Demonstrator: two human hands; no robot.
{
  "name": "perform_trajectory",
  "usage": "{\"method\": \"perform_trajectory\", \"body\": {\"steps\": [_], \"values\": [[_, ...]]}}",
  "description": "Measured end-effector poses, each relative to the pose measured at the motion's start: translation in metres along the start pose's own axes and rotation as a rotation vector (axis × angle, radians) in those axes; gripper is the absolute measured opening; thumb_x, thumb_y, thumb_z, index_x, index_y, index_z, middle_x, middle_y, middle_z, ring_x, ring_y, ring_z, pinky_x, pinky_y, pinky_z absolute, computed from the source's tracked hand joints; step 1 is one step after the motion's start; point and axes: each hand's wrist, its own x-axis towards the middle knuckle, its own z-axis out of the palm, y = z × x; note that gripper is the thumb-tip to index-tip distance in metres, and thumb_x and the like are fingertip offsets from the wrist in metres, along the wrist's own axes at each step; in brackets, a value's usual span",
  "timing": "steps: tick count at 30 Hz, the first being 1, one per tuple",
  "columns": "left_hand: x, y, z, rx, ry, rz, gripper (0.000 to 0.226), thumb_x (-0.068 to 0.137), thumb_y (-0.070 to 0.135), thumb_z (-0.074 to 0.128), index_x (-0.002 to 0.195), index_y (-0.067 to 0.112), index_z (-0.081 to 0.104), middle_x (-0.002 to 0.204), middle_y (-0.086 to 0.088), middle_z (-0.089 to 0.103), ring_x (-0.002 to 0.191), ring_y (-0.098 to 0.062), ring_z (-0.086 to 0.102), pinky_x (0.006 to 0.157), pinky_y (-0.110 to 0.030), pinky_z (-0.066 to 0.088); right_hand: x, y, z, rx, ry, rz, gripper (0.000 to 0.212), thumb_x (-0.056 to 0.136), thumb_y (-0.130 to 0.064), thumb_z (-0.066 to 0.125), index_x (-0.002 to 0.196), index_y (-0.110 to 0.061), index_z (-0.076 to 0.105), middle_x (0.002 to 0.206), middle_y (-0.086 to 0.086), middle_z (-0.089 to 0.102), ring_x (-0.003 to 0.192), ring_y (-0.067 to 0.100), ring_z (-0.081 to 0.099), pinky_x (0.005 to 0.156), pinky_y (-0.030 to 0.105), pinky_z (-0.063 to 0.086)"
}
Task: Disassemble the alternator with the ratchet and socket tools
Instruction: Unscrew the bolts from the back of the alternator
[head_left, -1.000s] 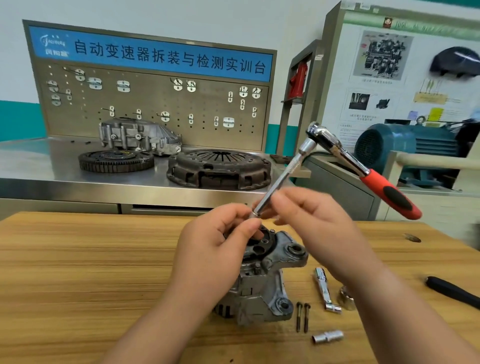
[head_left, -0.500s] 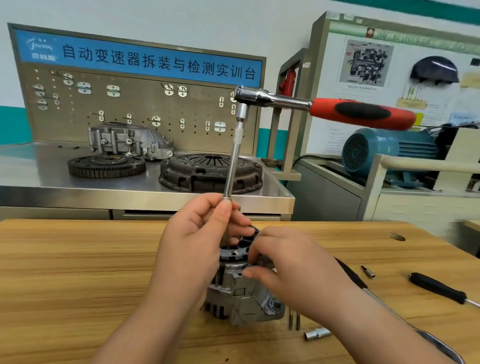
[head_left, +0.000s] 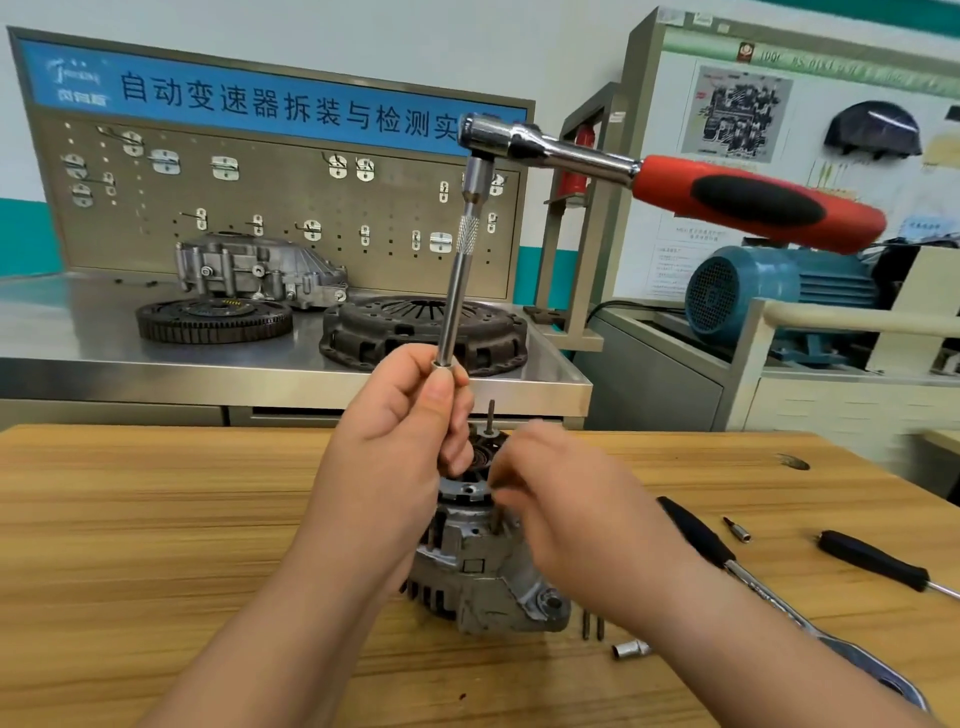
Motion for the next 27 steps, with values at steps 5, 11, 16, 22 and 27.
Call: {"method": "perform_trajectory", "body": {"steps": [5, 11, 16, 22, 27], "values": [[0.0, -0.004, -0.002, 0.025, 0.006, 0.003, 0.031, 0.098, 0.015, 0.04, 0.075, 0.021, 0.059, 0.061, 0.009, 0.046, 0.05, -0.005, 0.035, 0.047, -0.016, 0.036, 0.013, 0.003, -0.037, 0.102, 0.13, 0.025, 0.007, 0.091, -0.028, 0.055, 0.09, -0.03, 0.061, 0.088, -0.018, 0.054, 0.084, 0.001, 0.051, 0.075, 0.013, 0.044], [-0.002, -0.002, 0.002, 0.011, 0.025, -0.041, 0.026, 0.1, 0.009, 0.036, 0.08, 0.012, 0.053, 0.059, 0.009, 0.045, 0.05, -0.005, 0.033, 0.046, -0.016, 0.036, 0.002, 0.054, -0.052, 0.178, -0.044, 0.324, 0.008, 0.087, -0.032, 0.068, 0.08, -0.034, 0.067, 0.078, -0.018, 0.064, 0.079, -0.006, 0.059, 0.064, 0.008, 0.044], [-0.004, -0.002, 0.004, -0.062, 0.036, -0.097, 0.029, 0.1, 0.008, 0.036, 0.078, 0.012, 0.054, 0.057, 0.008, 0.042, 0.049, -0.006, 0.03, 0.044, -0.016, 0.034, -0.027, 0.101, -0.036, 0.251, -0.143, 0.575, 0.012, 0.087, -0.027, 0.07, 0.077, -0.032, 0.069, 0.077, -0.012, 0.067, 0.074, 0.002, 0.06, 0.065, 0.02, 0.048], [-0.004, -0.006, 0.001, -0.132, 0.088, -0.208, 0.038, 0.099, 0.02, 0.04, 0.064, 0.018, 0.055, 0.053, 0.008, 0.035, 0.043, -0.004, 0.026, 0.037, -0.014, 0.026, -0.035, 0.122, 0.018, 0.088, -0.465, 0.647, 0.014, 0.089, -0.028, 0.069, 0.076, -0.032, 0.066, 0.083, -0.013, 0.068, 0.078, 0.008, 0.065, 0.062, 0.018, 0.049], [-0.004, -0.005, -0.003, -0.197, 0.097, -0.273, 0.022, 0.086, 0.03, 0.049, 0.07, 0.014, 0.049, 0.051, 0.009, 0.032, 0.04, -0.003, 0.023, 0.034, -0.014, 0.02, -0.035, 0.13, 0.048, -0.054, -0.563, 0.604, 0.011, 0.089, -0.025, 0.069, 0.097, -0.026, 0.075, 0.088, -0.012, 0.066, 0.085, 0.006, 0.058, 0.064, 0.017, 0.042]]}}
